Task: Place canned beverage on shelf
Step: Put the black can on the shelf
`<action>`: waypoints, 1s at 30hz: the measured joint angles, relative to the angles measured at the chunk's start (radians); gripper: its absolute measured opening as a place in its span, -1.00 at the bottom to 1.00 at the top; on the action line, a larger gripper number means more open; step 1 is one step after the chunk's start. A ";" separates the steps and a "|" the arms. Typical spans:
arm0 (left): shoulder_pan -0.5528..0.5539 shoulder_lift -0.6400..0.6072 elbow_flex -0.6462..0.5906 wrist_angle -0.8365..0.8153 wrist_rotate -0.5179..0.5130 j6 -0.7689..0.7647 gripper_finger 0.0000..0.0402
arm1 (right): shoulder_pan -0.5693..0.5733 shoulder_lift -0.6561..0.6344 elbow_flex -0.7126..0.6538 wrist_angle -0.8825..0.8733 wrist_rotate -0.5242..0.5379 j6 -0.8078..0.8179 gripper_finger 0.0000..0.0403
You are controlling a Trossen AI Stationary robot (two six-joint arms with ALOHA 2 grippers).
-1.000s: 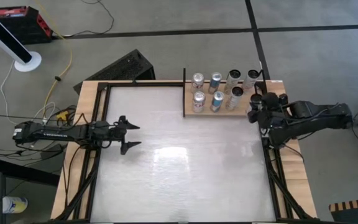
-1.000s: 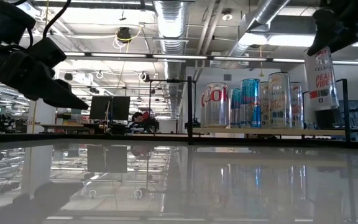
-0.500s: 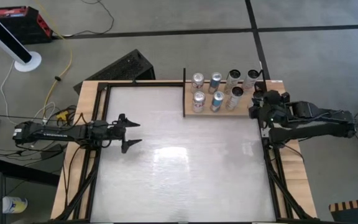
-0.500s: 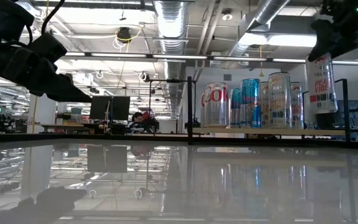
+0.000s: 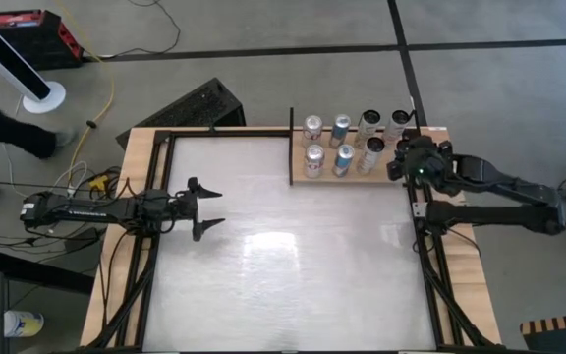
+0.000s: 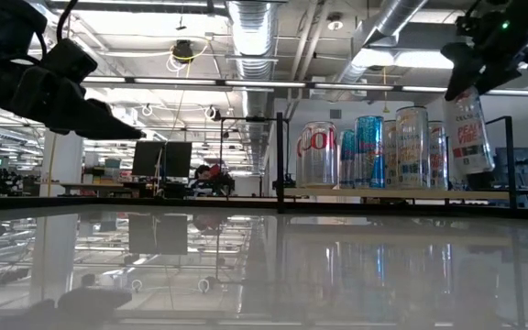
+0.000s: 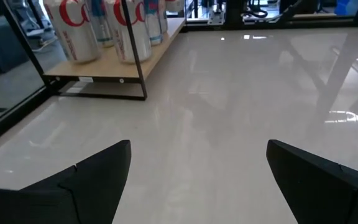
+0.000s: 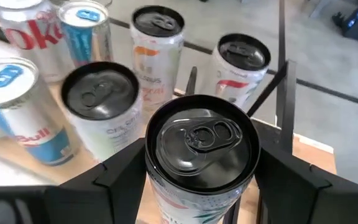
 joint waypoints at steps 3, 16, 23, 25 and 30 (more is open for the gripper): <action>0.000 0.000 0.000 0.005 0.000 0.015 0.79 | -0.047 -0.009 -0.045 0.078 -0.028 -0.045 0.42; 0.000 0.000 0.000 0.007 0.000 0.026 0.79 | -0.241 -0.091 -0.127 0.265 -0.160 -0.229 0.42; 0.000 0.000 0.000 0.007 0.003 0.000 0.79 | -0.281 -0.100 -0.187 0.330 -0.209 -0.231 0.42; 0.000 0.000 0.000 0.007 0.009 -0.005 0.79 | -0.290 -0.099 -0.215 0.359 -0.212 -0.230 0.42; 0.000 0.000 0.000 0.006 0.015 -0.007 0.79 | -0.307 -0.112 -0.229 0.378 -0.221 -0.247 0.42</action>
